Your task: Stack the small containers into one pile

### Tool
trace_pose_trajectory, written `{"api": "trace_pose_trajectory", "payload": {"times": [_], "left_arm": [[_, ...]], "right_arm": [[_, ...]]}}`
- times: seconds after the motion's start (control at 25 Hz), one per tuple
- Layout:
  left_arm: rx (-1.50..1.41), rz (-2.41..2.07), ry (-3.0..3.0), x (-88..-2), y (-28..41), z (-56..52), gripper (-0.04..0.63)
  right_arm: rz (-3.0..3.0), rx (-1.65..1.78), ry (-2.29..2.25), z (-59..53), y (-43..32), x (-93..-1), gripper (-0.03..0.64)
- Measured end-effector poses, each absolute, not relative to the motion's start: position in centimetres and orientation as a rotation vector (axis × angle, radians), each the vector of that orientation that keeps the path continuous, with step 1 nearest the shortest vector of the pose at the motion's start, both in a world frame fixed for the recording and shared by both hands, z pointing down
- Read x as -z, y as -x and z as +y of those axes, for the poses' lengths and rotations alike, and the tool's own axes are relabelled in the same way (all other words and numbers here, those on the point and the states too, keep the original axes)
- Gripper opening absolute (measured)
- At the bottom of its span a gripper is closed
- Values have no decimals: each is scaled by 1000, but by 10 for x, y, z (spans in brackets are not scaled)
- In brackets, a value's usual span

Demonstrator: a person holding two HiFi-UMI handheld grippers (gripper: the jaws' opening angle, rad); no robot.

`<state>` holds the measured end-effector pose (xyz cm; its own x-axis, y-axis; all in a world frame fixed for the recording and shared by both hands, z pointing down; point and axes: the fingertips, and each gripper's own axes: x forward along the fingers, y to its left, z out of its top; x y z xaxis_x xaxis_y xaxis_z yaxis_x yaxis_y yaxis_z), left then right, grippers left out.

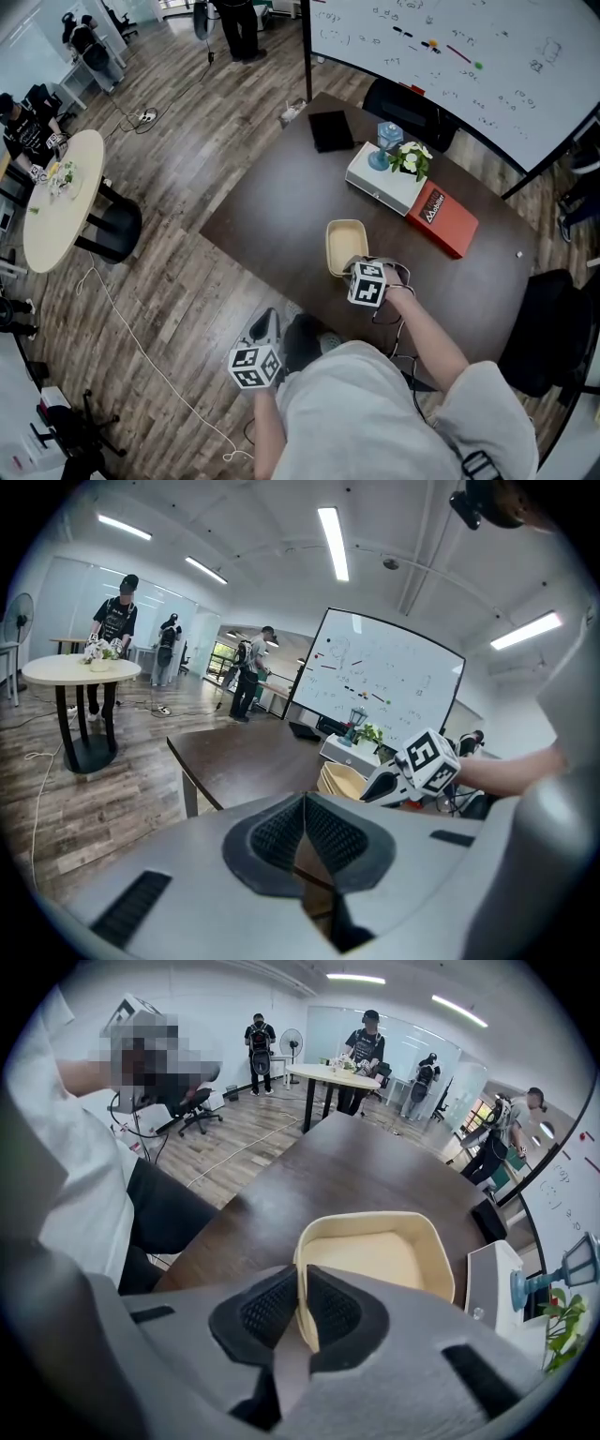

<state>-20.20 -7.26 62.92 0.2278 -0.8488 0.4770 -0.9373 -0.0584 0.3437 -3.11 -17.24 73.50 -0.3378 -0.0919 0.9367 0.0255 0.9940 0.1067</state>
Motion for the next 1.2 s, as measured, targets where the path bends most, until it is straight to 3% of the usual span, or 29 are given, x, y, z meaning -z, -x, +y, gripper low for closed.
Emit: {"api": "trace_pose_trajectory", "payload": {"times": [1.2], "left_arm": [[-194,-1639,-1942,-622,185,-64,6]], "right_arm": [[-1977,56,-198,-167,8,-727,57]]}}
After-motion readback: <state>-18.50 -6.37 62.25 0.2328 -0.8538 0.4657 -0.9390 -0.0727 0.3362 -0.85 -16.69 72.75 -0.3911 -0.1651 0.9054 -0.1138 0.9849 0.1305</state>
